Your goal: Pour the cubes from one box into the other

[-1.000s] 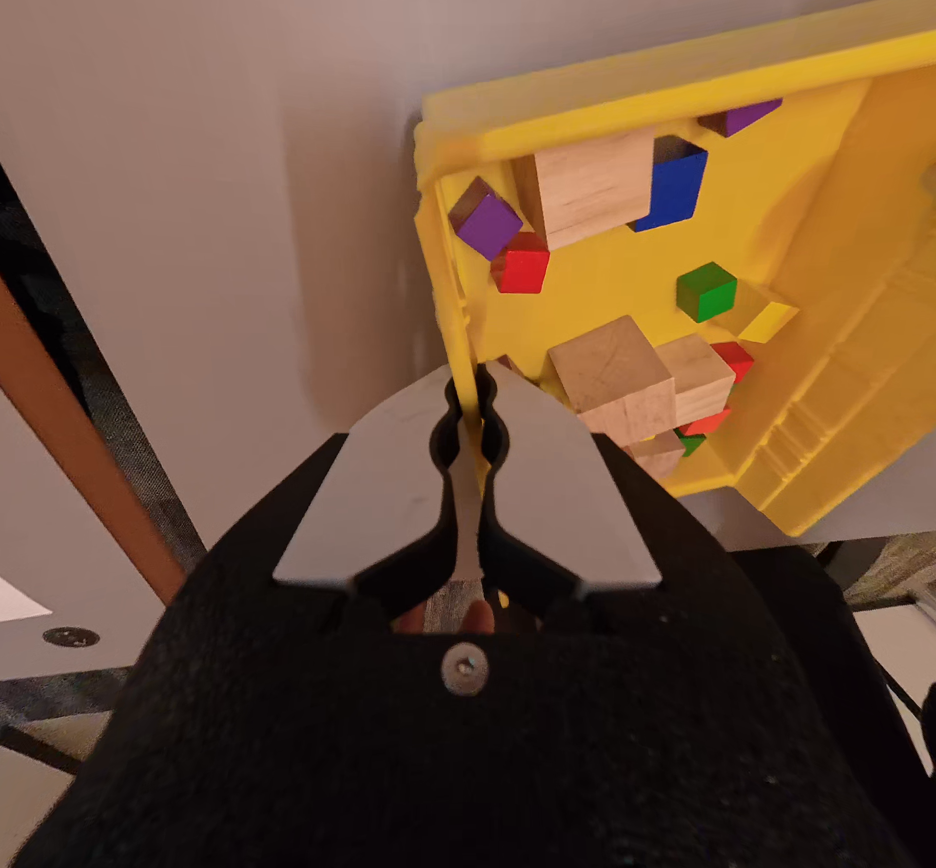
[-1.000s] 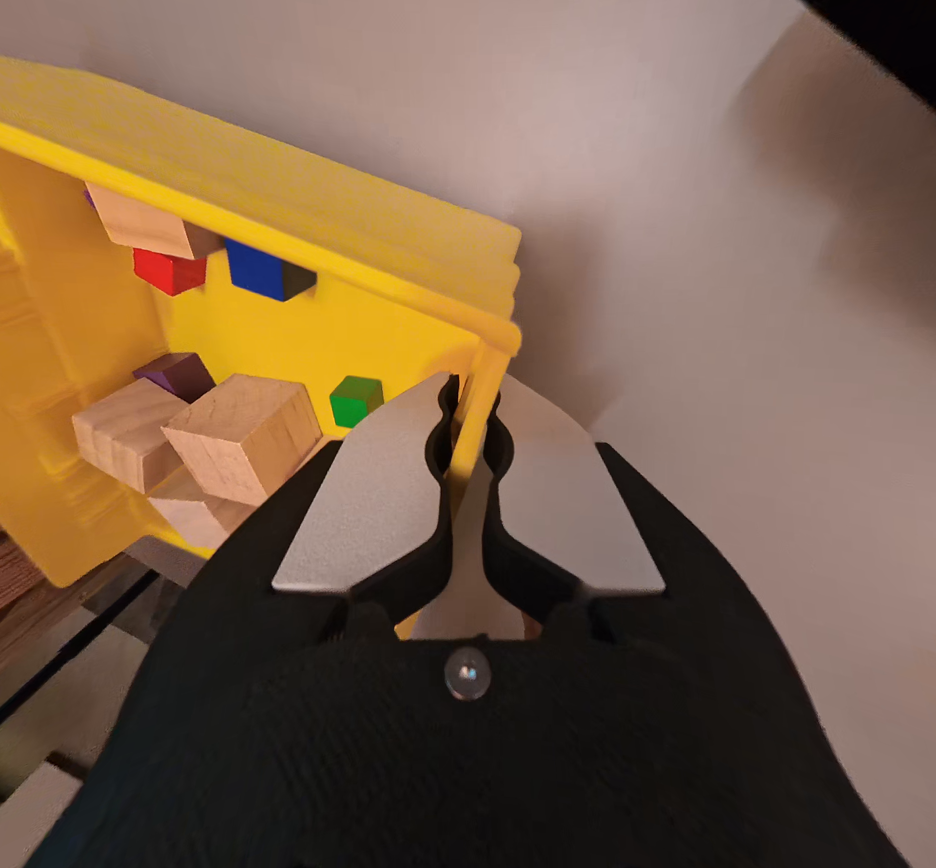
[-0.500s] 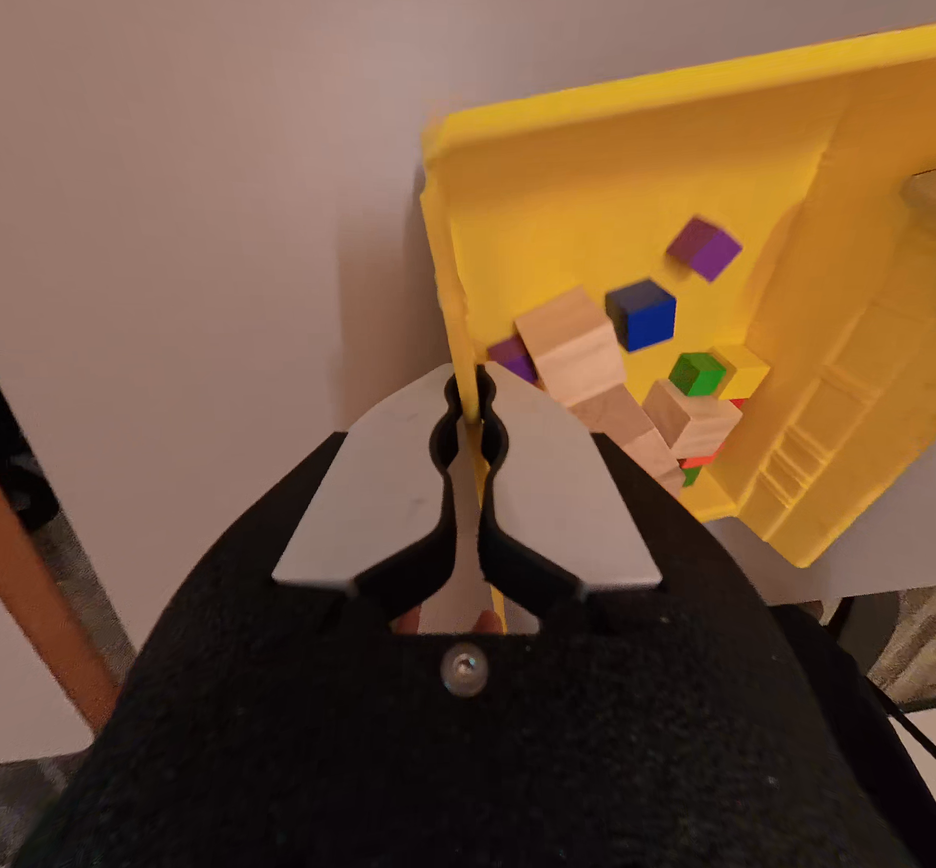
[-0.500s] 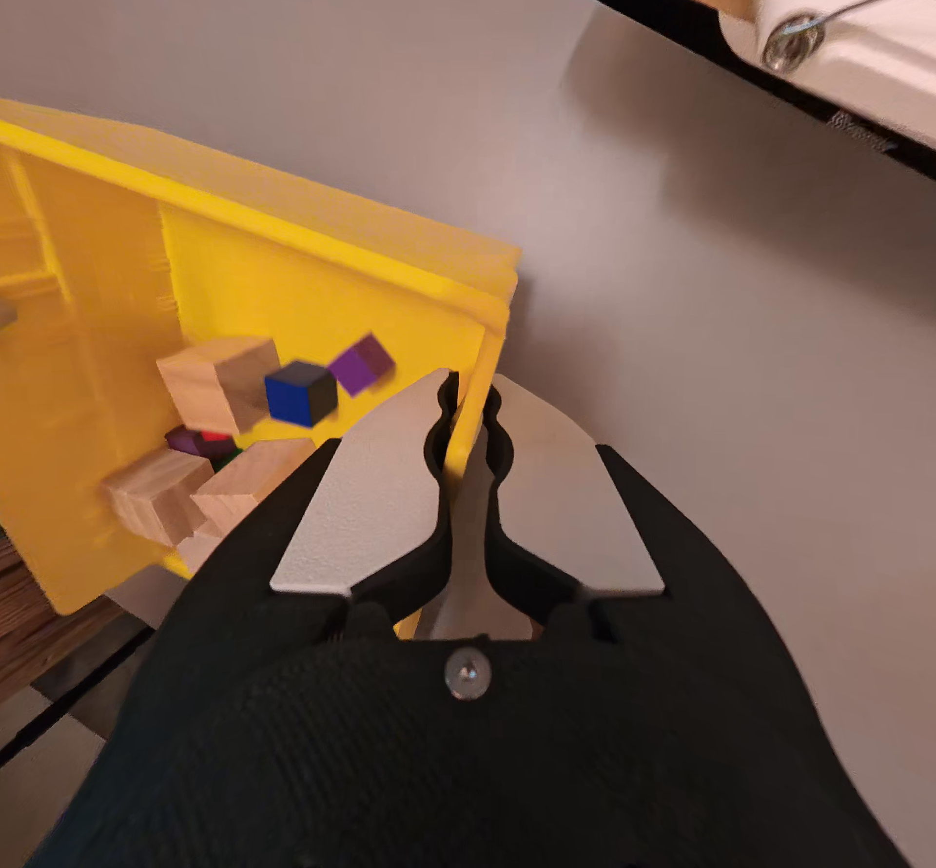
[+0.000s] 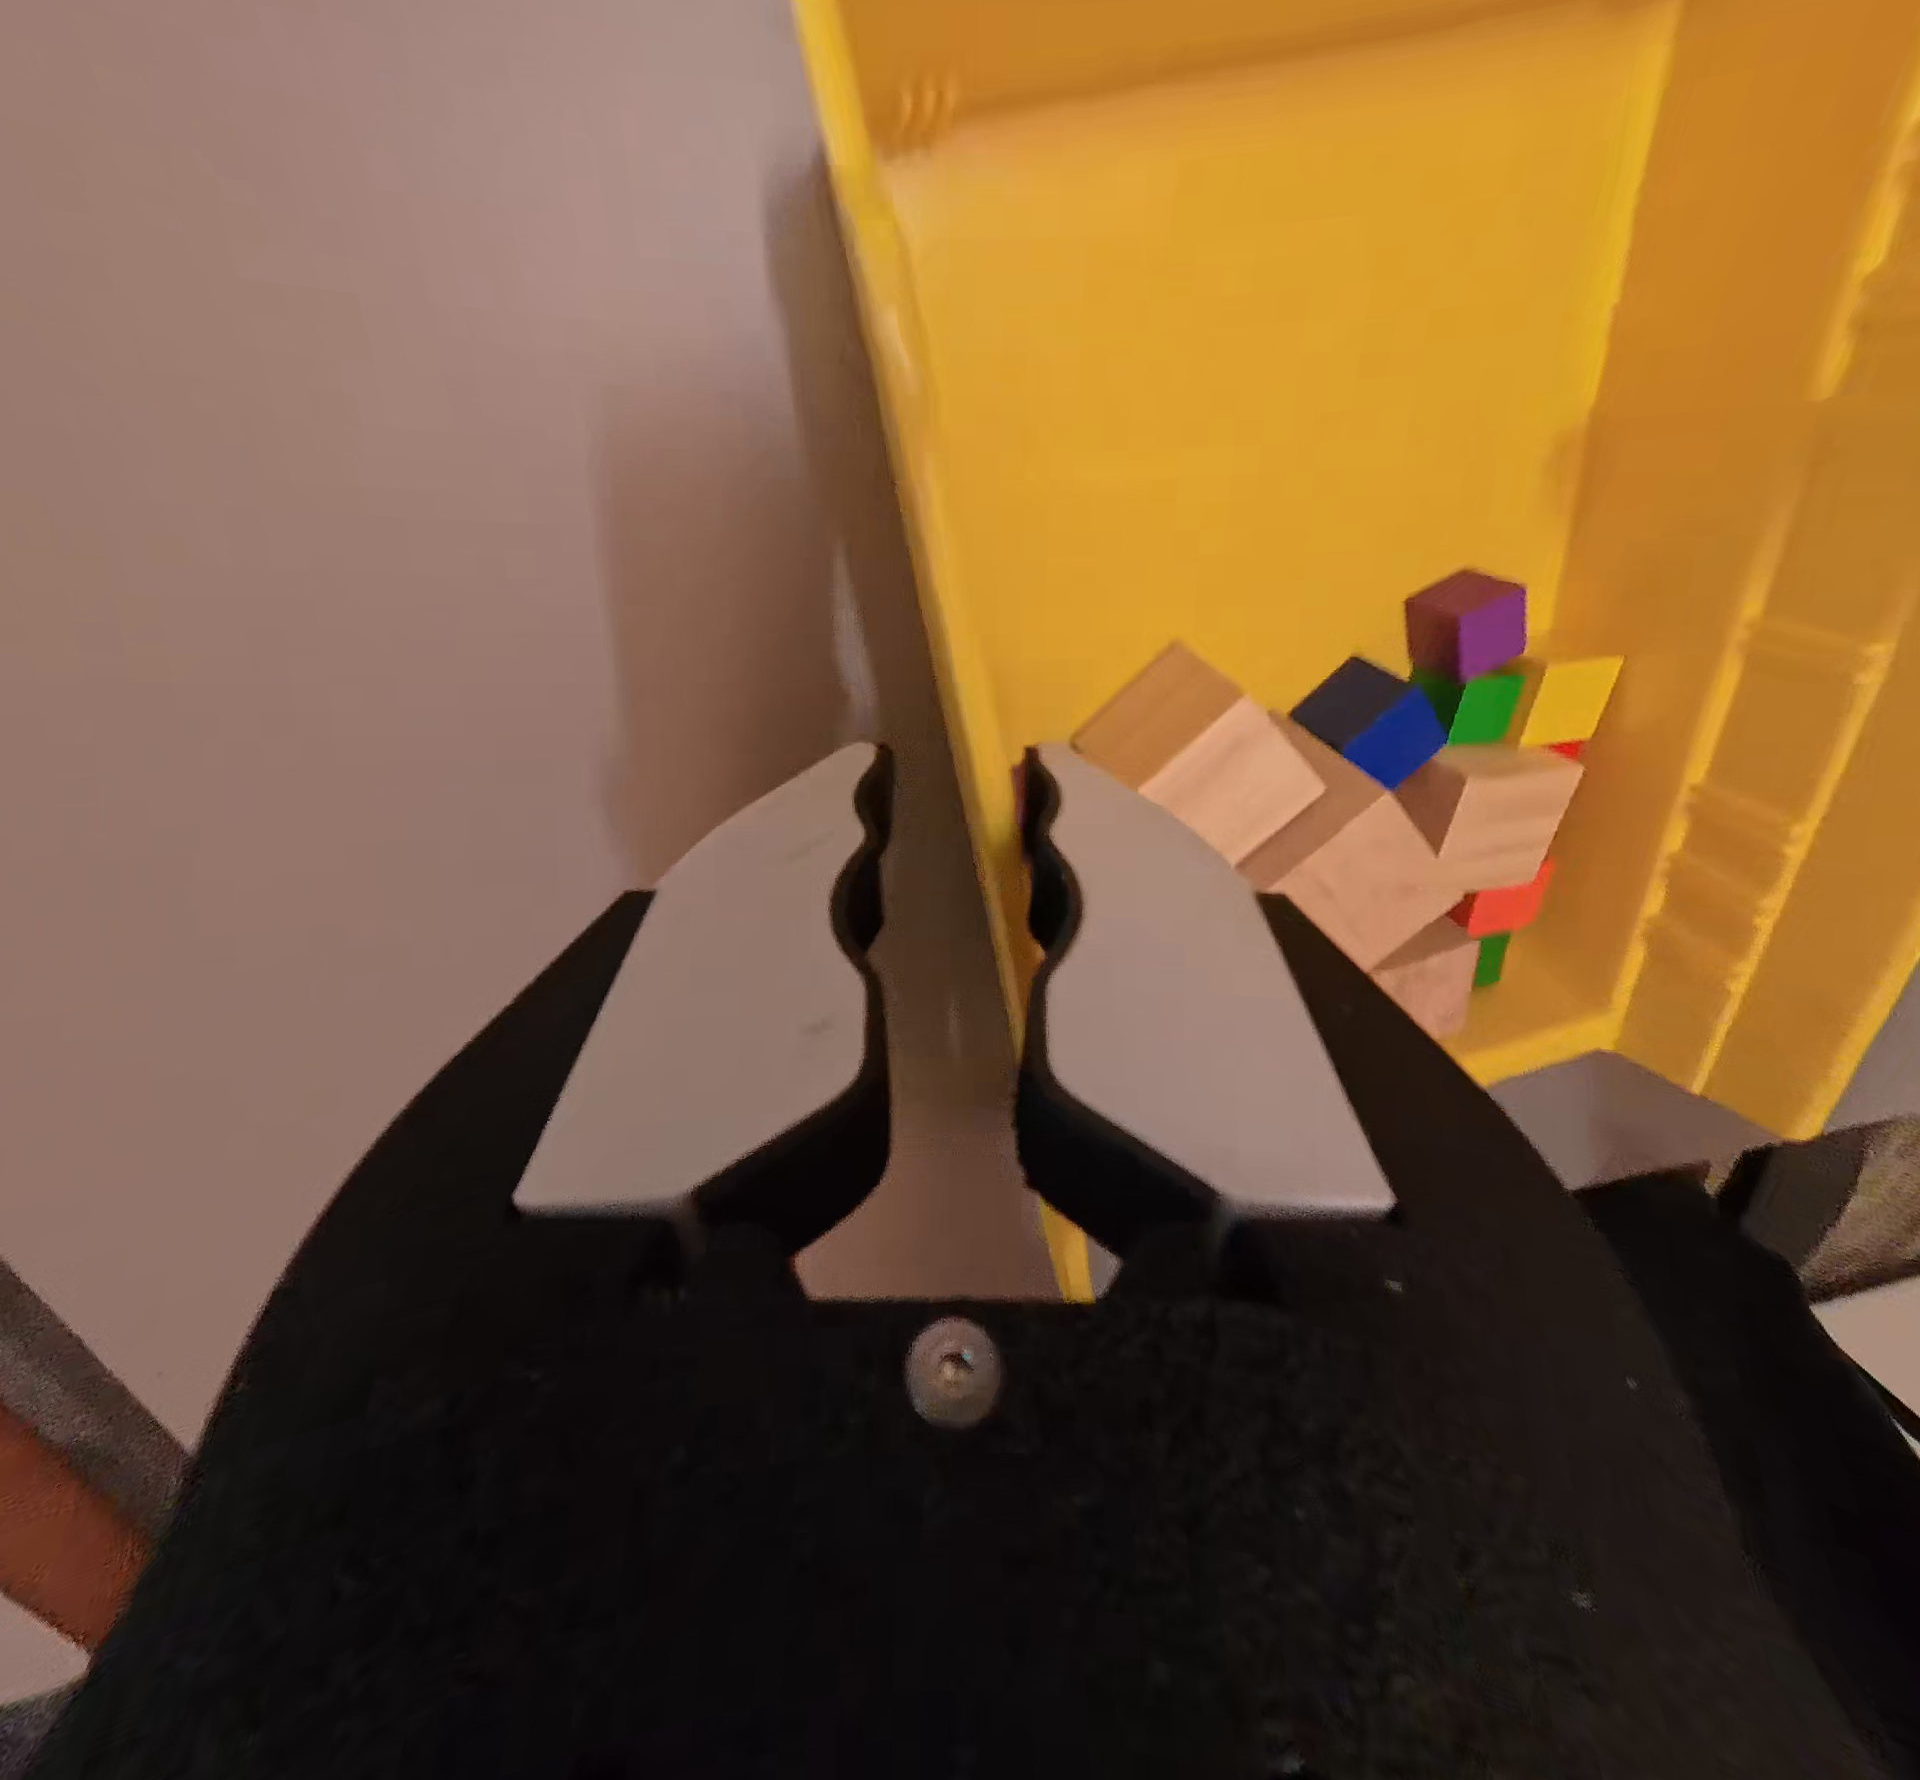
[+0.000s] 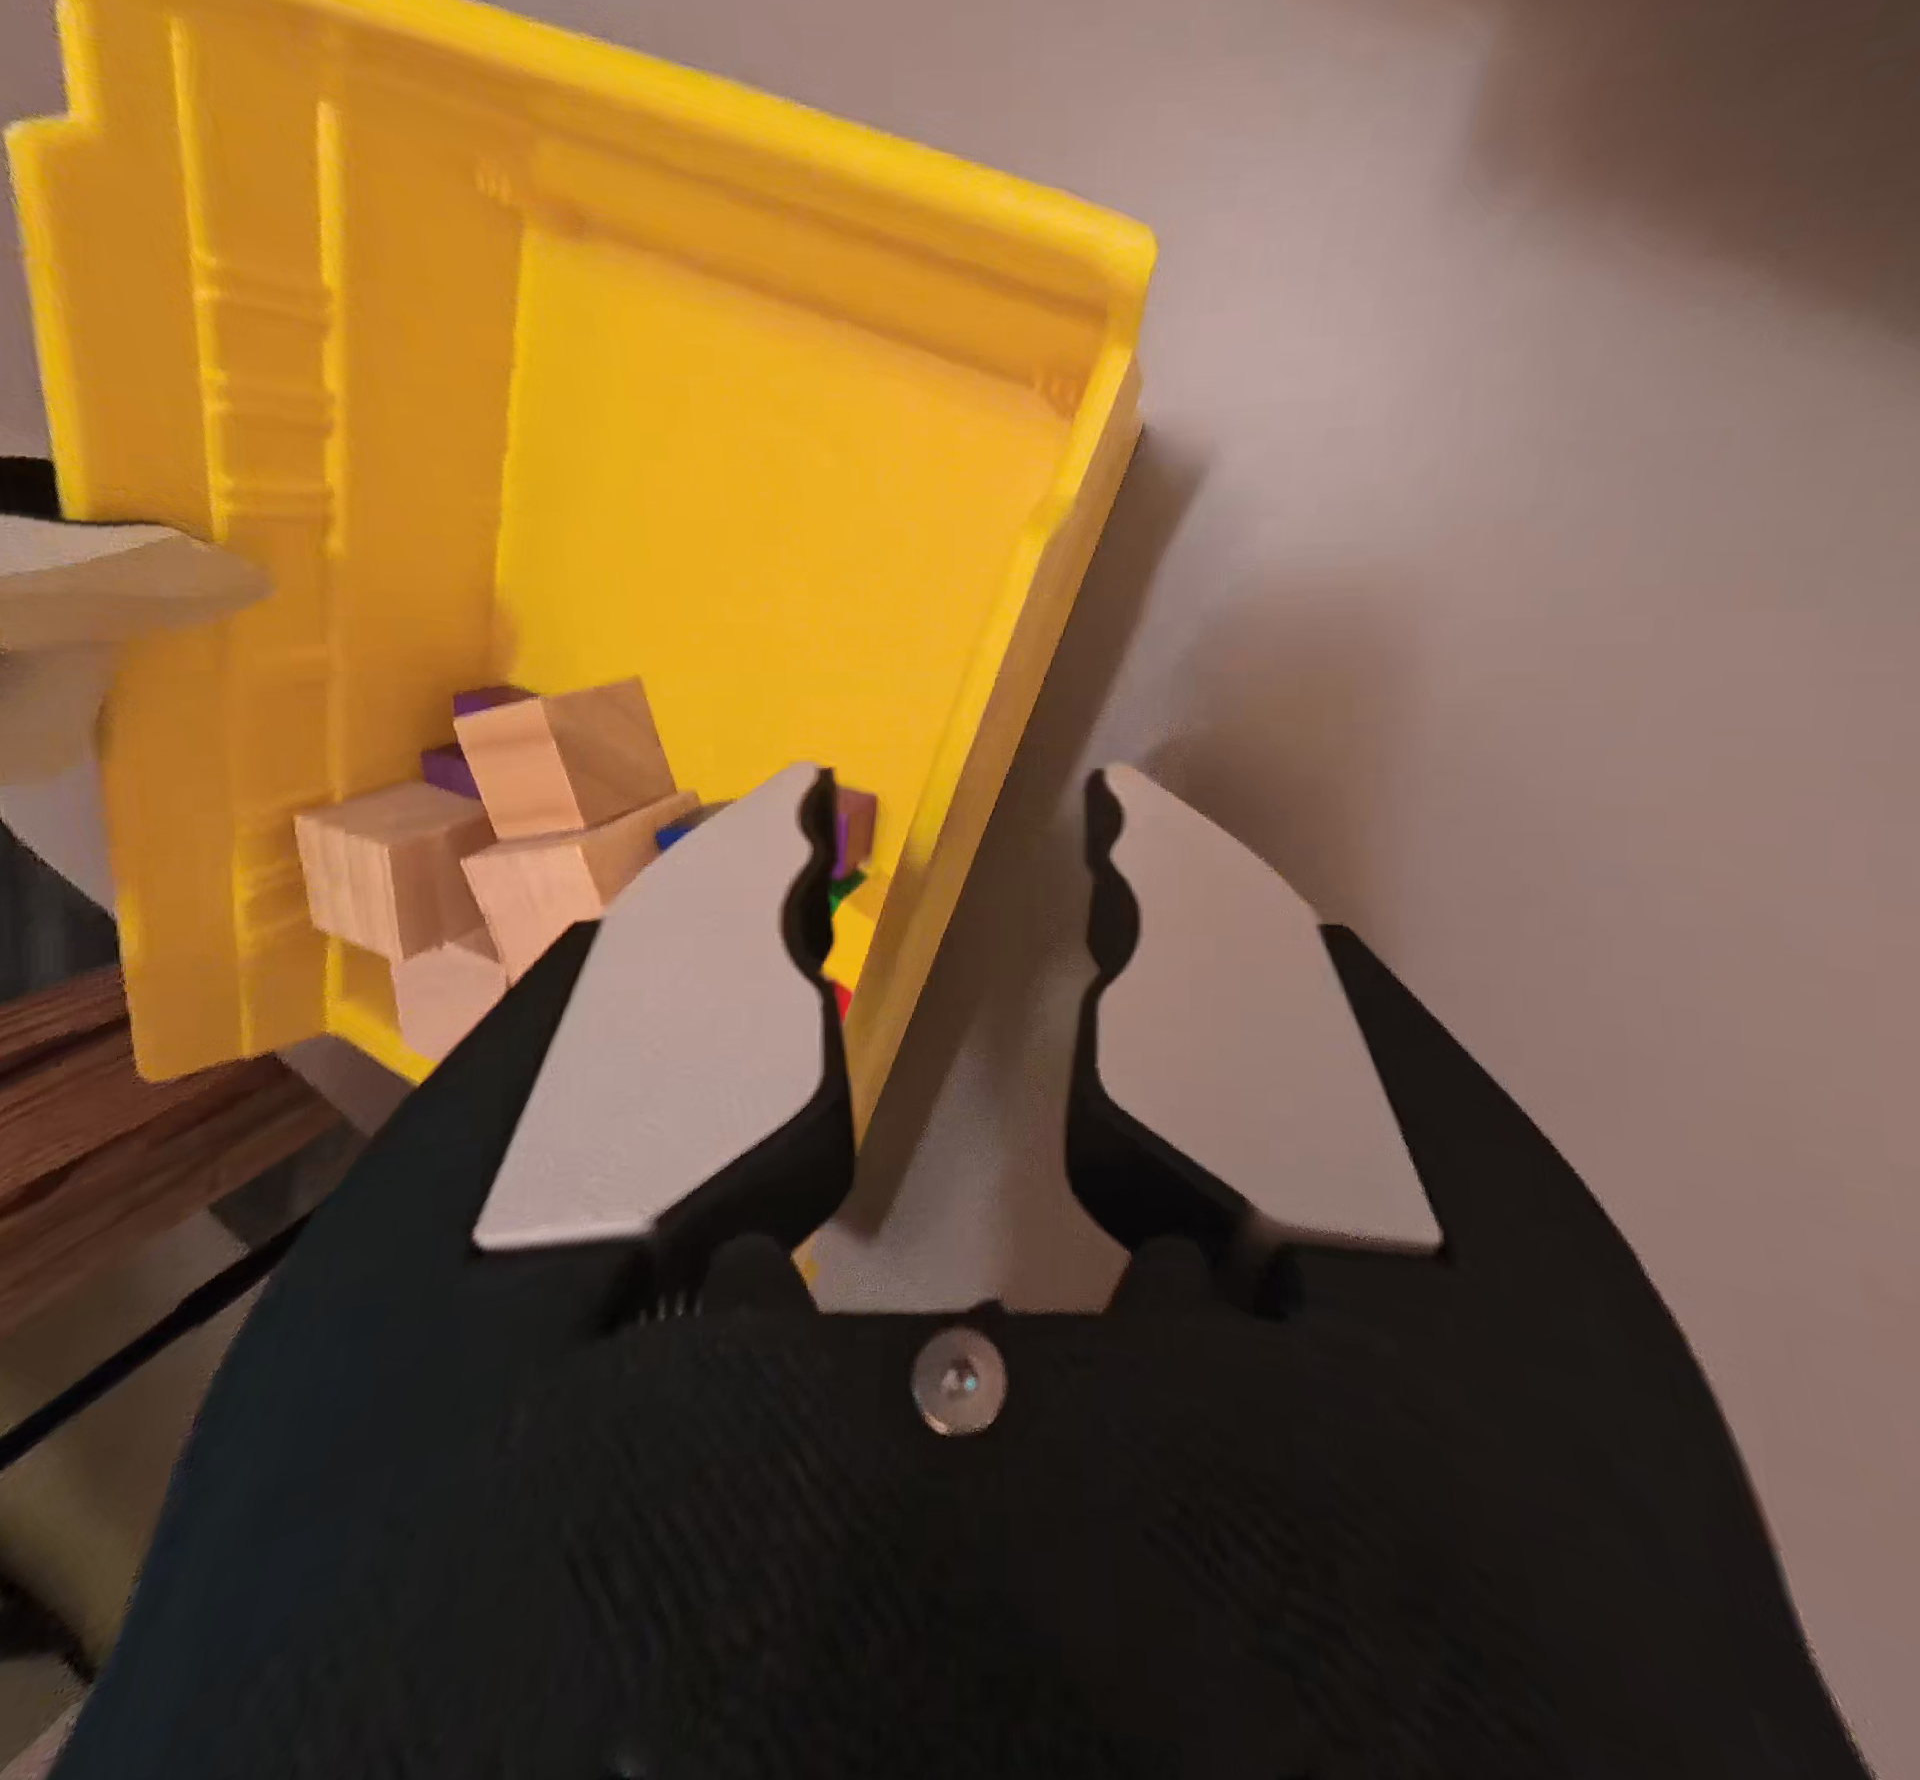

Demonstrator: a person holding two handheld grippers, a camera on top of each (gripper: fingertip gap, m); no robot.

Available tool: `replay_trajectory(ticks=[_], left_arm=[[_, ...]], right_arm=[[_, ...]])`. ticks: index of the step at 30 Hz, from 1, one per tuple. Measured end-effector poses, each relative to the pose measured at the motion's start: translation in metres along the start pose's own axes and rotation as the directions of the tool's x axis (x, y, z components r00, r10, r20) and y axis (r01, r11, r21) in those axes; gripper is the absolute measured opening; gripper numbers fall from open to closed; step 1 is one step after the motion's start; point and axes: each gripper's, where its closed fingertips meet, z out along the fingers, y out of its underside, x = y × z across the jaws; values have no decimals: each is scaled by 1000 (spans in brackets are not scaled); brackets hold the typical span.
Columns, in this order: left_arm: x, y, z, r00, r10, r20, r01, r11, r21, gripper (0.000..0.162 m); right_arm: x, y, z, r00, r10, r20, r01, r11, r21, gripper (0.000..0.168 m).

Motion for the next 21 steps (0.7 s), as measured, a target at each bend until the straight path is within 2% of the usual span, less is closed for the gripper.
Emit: replay_trajectory(ticks=[1, 6, 9, 10, 12, 13, 14, 15, 17, 19, 21], left_arm=[[-2, 5, -1, 1000, -14, 2, 14, 1000, -22, 31], [-1, 14, -16, 999, -36, 16, 36, 999, -23, 36], [0, 20, -18, 998, -19, 56, 21, 999, -31, 39], [2, 22, -15, 998, -18, 54, 20, 999, -41, 41], [7, 27, -6, 999, -11, 41, 13, 998, -58, 41], [8, 29, 0, 999, -3, 43, 6, 998, -61, 36], [8, 30, 6, 999, 2, 49, 1, 998, -63, 29], [8, 32, 12, 998, 17, 52, -14, 997, -72, 9], [7, 33, 14, 997, 44, 71, -38, 996, -82, 6], [9, 37, 10, 993, 67, 102, -54, 991, -123, 6], [17, 36, 1, 993, 67, 95, -54, 990, -129, 6]], right_arm=[[-2, 2, -6, 1000, -6, 11, 6, 1000, -5, 50], [0, 7, -30, 999, -19, -42, 20, 1000, 20, 61], [-7, 27, -18, 1000, -19, -22, 18, 999, -43, 64], [-13, 35, -11, 1000, -15, 10, 15, 997, -72, 59], [-17, 48, 2, 999, -12, 46, 17, 993, -121, 25], [-20, 53, 8, 998, -4, 65, 13, 990, -138, 17], [-22, 57, 14, 997, 11, 81, 1, 989, -150, 21], [-21, 59, 18, 997, 10, 73, 2, 987, -160, 20], [-18, 59, 20, 999, 17, 43, -10, 986, -164, 15], [-14, 60, 17, 998, -53, -32, 46, 979, -196, 10], [-11, 50, 6, 987, -122, -101, 105, 981, -164, 9]])
